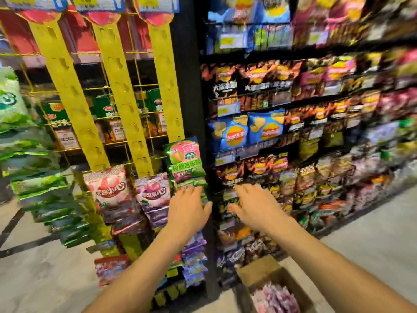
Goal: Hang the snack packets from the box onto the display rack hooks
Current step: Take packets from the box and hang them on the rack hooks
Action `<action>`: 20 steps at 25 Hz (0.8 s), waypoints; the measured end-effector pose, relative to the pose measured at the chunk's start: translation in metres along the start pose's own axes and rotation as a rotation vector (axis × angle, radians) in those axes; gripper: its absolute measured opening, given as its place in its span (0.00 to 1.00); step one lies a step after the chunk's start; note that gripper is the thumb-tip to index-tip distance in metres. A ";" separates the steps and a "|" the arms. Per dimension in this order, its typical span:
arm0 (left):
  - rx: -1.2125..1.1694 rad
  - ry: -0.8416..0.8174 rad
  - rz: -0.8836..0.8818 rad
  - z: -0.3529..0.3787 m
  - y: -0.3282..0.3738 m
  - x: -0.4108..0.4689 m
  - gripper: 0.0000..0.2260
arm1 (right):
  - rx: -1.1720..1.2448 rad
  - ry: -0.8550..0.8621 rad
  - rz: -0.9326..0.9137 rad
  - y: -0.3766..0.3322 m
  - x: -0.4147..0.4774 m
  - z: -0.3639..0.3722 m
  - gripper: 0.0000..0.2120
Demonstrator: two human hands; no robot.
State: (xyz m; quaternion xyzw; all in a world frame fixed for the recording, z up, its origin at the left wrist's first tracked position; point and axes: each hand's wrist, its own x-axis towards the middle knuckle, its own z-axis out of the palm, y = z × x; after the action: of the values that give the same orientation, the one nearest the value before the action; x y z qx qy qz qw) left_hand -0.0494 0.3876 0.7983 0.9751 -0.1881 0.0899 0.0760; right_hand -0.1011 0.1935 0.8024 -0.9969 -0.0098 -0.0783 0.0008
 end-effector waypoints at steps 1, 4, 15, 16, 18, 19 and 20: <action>-0.015 -0.011 0.003 0.005 0.021 0.004 0.28 | 0.008 0.002 0.008 0.022 -0.008 0.001 0.30; -0.028 -0.028 0.017 0.020 0.091 0.015 0.29 | 0.034 -0.010 0.027 0.091 -0.030 0.005 0.30; -0.043 -0.189 0.004 0.104 0.236 0.055 0.25 | 0.066 -0.139 0.119 0.257 -0.043 0.058 0.27; -0.049 -0.207 -0.002 0.117 0.238 0.060 0.26 | 0.073 -0.155 0.119 0.264 -0.039 0.068 0.26; -0.056 -0.245 -0.009 0.139 0.241 0.071 0.26 | 0.075 -0.182 0.116 0.273 -0.030 0.085 0.27; -0.061 -0.256 -0.012 0.152 0.242 0.080 0.26 | 0.065 -0.204 0.116 0.278 -0.024 0.094 0.28; -0.075 -0.259 -0.011 0.164 0.242 0.090 0.26 | 0.053 -0.223 0.115 0.282 -0.016 0.103 0.29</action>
State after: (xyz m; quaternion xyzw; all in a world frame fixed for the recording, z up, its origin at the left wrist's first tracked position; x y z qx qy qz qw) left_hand -0.0355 0.1038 0.6845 0.9760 -0.1942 -0.0442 0.0877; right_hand -0.0951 -0.0888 0.6981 -0.9980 0.0450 0.0334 0.0307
